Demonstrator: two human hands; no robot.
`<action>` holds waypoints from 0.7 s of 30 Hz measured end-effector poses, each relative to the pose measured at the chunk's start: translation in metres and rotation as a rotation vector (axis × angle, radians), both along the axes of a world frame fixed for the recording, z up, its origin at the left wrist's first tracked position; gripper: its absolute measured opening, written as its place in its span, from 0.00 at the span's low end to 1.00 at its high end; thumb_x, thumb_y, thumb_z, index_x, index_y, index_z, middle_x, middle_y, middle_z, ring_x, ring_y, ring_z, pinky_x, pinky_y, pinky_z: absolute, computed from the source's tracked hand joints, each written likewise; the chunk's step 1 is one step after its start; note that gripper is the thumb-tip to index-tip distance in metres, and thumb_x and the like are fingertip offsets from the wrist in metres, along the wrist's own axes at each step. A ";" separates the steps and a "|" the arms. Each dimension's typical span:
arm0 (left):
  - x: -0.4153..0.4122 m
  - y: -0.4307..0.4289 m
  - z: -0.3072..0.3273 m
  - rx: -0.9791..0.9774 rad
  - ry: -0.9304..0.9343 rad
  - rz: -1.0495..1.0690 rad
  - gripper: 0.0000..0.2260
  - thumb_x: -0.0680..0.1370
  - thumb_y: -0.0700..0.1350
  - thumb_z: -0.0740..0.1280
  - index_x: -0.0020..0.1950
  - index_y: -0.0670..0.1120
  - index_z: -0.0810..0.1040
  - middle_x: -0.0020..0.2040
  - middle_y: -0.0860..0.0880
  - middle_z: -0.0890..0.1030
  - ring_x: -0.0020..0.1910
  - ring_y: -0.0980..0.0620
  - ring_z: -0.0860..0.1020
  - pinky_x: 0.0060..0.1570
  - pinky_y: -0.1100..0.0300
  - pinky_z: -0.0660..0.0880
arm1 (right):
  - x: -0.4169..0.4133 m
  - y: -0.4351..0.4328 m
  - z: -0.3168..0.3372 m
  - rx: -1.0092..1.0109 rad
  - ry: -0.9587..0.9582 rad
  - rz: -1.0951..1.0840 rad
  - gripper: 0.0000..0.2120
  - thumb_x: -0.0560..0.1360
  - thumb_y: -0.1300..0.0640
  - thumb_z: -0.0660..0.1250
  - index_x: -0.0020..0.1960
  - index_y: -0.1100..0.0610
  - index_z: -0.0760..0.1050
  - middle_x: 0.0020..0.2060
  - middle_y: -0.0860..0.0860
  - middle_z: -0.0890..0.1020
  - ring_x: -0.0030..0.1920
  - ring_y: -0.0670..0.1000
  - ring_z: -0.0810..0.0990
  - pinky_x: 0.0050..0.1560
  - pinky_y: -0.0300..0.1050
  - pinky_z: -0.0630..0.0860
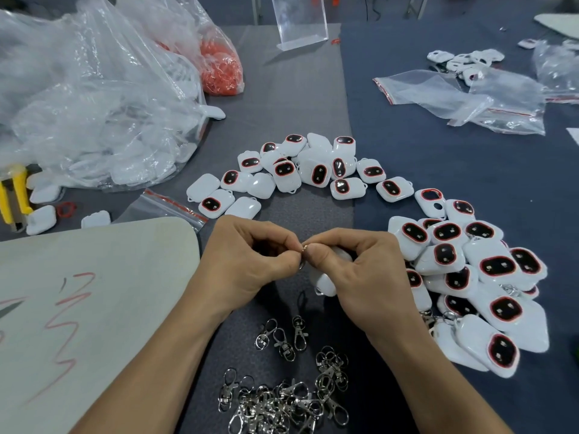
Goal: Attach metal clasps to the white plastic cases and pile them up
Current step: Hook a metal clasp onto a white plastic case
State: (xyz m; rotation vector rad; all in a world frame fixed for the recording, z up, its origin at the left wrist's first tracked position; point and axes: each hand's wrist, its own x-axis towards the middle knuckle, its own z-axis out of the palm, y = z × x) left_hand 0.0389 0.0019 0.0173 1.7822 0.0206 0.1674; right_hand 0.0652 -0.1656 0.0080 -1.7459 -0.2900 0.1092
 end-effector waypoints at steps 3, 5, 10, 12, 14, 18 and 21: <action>0.000 0.002 -0.001 0.010 0.010 -0.021 0.09 0.64 0.36 0.73 0.34 0.50 0.86 0.31 0.51 0.82 0.29 0.60 0.76 0.31 0.69 0.70 | 0.000 -0.002 0.001 -0.018 0.003 0.025 0.08 0.74 0.63 0.76 0.41 0.51 0.87 0.34 0.45 0.86 0.39 0.45 0.85 0.42 0.40 0.81; 0.000 0.003 -0.002 0.022 0.015 -0.027 0.08 0.63 0.38 0.74 0.34 0.51 0.86 0.30 0.50 0.82 0.29 0.59 0.75 0.30 0.68 0.70 | 0.000 -0.002 0.001 -0.035 -0.001 0.030 0.08 0.74 0.63 0.76 0.41 0.50 0.87 0.34 0.44 0.86 0.39 0.45 0.85 0.42 0.41 0.81; 0.000 0.003 -0.004 0.028 0.021 -0.041 0.05 0.61 0.45 0.73 0.34 0.52 0.86 0.30 0.50 0.82 0.28 0.60 0.75 0.30 0.68 0.70 | 0.000 -0.002 0.000 -0.065 -0.013 0.026 0.08 0.73 0.62 0.76 0.40 0.50 0.87 0.34 0.44 0.86 0.37 0.45 0.84 0.40 0.41 0.80; 0.001 0.003 -0.005 0.032 0.022 -0.040 0.05 0.61 0.45 0.72 0.35 0.52 0.86 0.30 0.50 0.82 0.28 0.59 0.74 0.29 0.68 0.69 | 0.000 -0.002 0.000 -0.065 -0.020 0.024 0.08 0.73 0.62 0.76 0.40 0.49 0.87 0.34 0.44 0.86 0.38 0.45 0.85 0.41 0.42 0.81; 0.001 0.003 -0.006 0.039 0.017 -0.035 0.05 0.61 0.45 0.72 0.35 0.51 0.86 0.30 0.50 0.82 0.28 0.59 0.74 0.29 0.67 0.69 | 0.000 -0.002 0.000 -0.064 -0.027 0.027 0.08 0.74 0.62 0.76 0.41 0.50 0.87 0.35 0.44 0.86 0.38 0.45 0.85 0.42 0.44 0.81; 0.001 0.001 -0.006 0.084 0.014 -0.002 0.06 0.61 0.47 0.70 0.34 0.49 0.85 0.30 0.45 0.80 0.28 0.56 0.72 0.29 0.64 0.67 | 0.000 -0.001 -0.001 -0.061 -0.046 0.032 0.06 0.73 0.62 0.77 0.41 0.51 0.87 0.34 0.43 0.86 0.38 0.44 0.84 0.42 0.41 0.79; 0.001 -0.004 -0.007 0.090 0.004 0.086 0.05 0.61 0.46 0.70 0.33 0.49 0.84 0.25 0.53 0.76 0.26 0.58 0.68 0.27 0.67 0.63 | 0.001 0.000 0.000 -0.090 -0.099 0.032 0.06 0.72 0.61 0.78 0.40 0.50 0.87 0.33 0.44 0.85 0.35 0.43 0.83 0.39 0.36 0.76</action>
